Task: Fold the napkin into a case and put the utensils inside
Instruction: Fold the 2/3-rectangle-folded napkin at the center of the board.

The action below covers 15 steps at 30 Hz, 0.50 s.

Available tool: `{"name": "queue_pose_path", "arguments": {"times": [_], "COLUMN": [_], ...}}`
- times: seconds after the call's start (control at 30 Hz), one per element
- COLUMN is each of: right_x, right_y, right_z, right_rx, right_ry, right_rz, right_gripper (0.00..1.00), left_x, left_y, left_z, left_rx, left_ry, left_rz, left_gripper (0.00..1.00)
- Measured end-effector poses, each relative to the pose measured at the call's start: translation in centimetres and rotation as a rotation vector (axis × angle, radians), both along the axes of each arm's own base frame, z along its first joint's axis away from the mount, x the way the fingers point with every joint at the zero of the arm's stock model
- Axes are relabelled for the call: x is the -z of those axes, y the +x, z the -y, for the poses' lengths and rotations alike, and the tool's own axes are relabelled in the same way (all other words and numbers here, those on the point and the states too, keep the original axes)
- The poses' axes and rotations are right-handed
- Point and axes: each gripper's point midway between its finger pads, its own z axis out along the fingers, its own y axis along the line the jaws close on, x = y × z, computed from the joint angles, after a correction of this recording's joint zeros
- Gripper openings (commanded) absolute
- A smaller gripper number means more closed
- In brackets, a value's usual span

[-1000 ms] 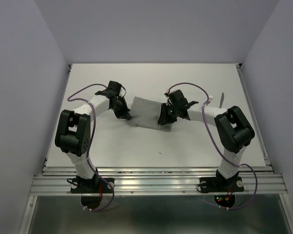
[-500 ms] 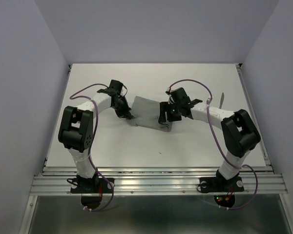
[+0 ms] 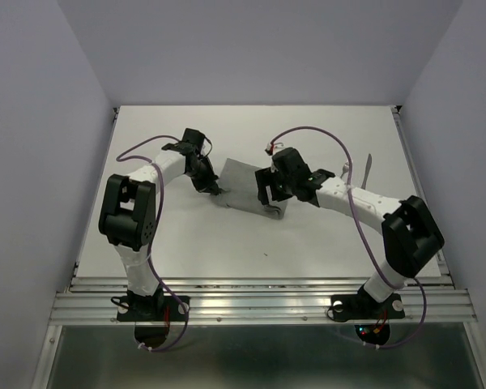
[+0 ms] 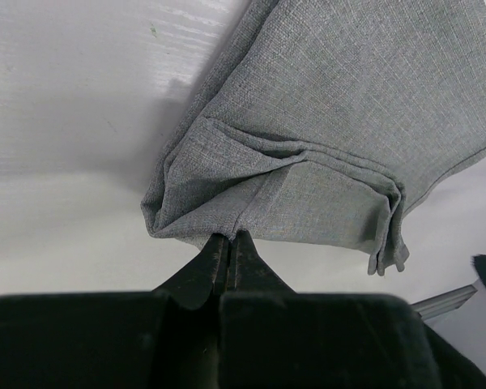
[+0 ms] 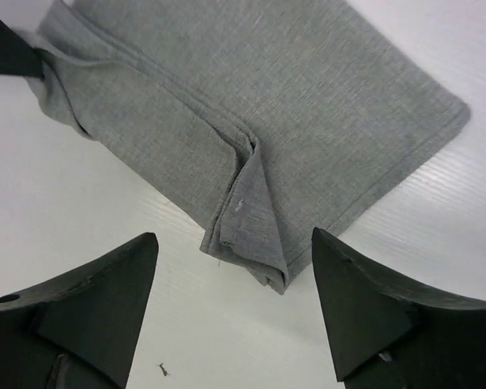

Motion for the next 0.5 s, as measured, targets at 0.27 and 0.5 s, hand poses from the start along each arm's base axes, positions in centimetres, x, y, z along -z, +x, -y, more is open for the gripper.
{"name": "queue_pose_path", "arguments": {"times": [0.27, 0.5], "right_x": [5.7, 6.0], "right_y": [-2.8, -1.8], "right_z": [-1.9, -1.6], "right_rx": [-0.123, -0.077], "right_ry": [-0.227, -0.296], "right_rz": [-0.045, 0.001], "right_gripper": [0.73, 0.50], "left_x": [0.3, 0.3], "left_y": [0.2, 0.1], "left_z": [0.0, 0.0], "left_rx": [0.000, 0.002], "left_ry": [0.007, 0.010], "left_rz": [-0.017, -0.022], "left_gripper": [0.00, 0.00]}}
